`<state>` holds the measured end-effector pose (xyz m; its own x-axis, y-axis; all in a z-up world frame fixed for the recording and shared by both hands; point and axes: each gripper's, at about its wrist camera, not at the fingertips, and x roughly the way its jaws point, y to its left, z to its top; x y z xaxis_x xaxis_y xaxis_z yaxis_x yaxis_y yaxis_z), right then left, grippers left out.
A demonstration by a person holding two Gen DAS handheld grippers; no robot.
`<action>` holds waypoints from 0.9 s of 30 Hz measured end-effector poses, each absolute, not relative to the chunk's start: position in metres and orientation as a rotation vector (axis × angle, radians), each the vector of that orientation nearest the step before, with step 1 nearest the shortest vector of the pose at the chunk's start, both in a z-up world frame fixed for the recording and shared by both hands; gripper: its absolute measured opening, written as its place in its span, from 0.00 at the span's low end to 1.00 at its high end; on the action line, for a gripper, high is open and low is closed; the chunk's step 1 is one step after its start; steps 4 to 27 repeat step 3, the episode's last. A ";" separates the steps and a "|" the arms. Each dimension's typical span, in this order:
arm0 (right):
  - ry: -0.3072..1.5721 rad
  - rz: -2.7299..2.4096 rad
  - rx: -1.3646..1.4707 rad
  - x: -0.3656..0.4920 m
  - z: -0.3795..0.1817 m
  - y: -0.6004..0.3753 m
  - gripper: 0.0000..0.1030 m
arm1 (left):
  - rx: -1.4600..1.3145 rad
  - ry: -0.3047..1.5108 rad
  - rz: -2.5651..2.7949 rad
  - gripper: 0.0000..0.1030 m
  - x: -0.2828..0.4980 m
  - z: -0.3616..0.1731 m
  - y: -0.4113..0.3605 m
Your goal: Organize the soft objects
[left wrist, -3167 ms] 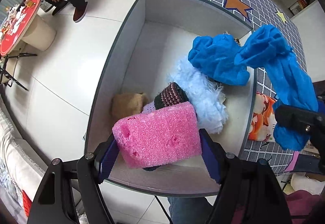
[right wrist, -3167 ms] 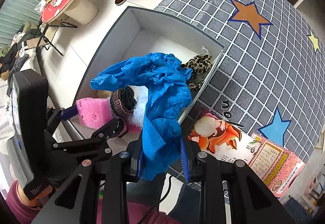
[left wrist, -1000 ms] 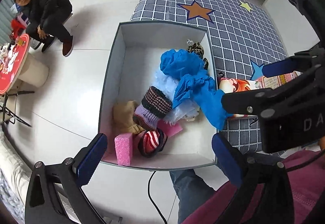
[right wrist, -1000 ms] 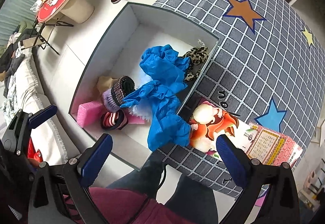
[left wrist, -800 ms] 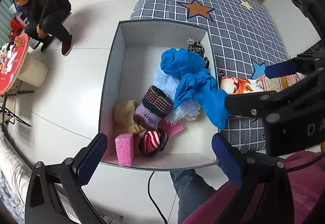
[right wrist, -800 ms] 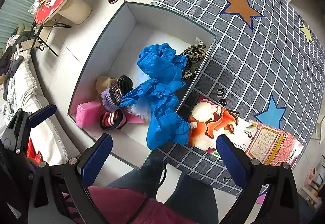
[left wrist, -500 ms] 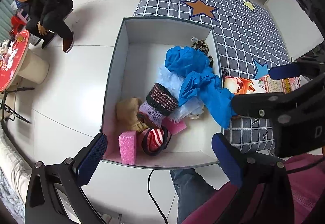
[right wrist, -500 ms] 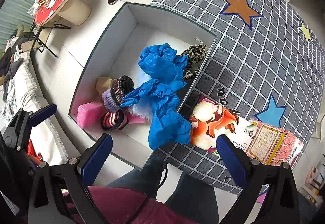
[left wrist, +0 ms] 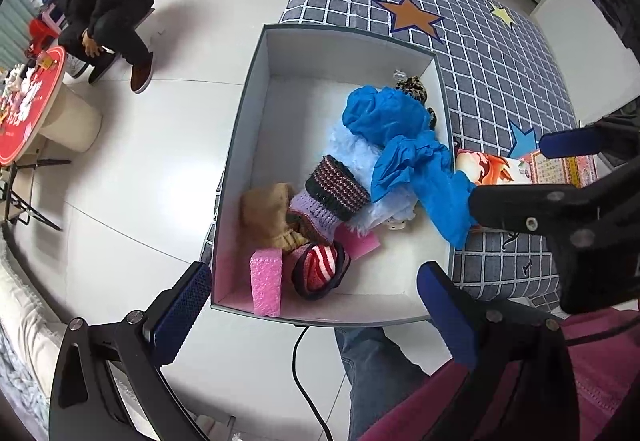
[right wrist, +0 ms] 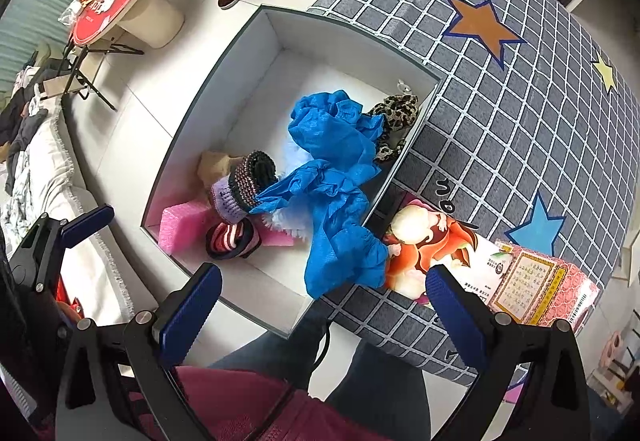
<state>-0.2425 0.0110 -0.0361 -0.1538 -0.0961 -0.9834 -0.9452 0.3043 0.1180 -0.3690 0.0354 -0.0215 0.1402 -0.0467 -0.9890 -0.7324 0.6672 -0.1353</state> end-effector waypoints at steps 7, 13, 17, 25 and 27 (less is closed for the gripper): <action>1.529 1.013 -0.995 -0.242 -0.037 0.011 1.00 | -0.748 1.286 0.553 1.00 -0.375 -0.013 0.040; 1.529 1.013 -0.995 -0.242 -0.037 0.011 1.00 | -0.748 1.286 0.553 1.00 -0.375 -0.013 0.040; 1.529 1.013 -0.995 -0.242 -0.037 0.011 1.00 | -0.748 1.286 0.553 1.00 -0.375 -0.013 0.040; 1.529 1.013 -0.995 -0.242 -0.037 0.011 1.00 | -0.748 1.286 0.553 1.00 -0.375 -0.013 0.040; 1.529 1.013 -0.995 -0.242 -0.037 0.011 1.00 | -0.748 1.286 0.553 1.00 -0.375 -0.013 0.040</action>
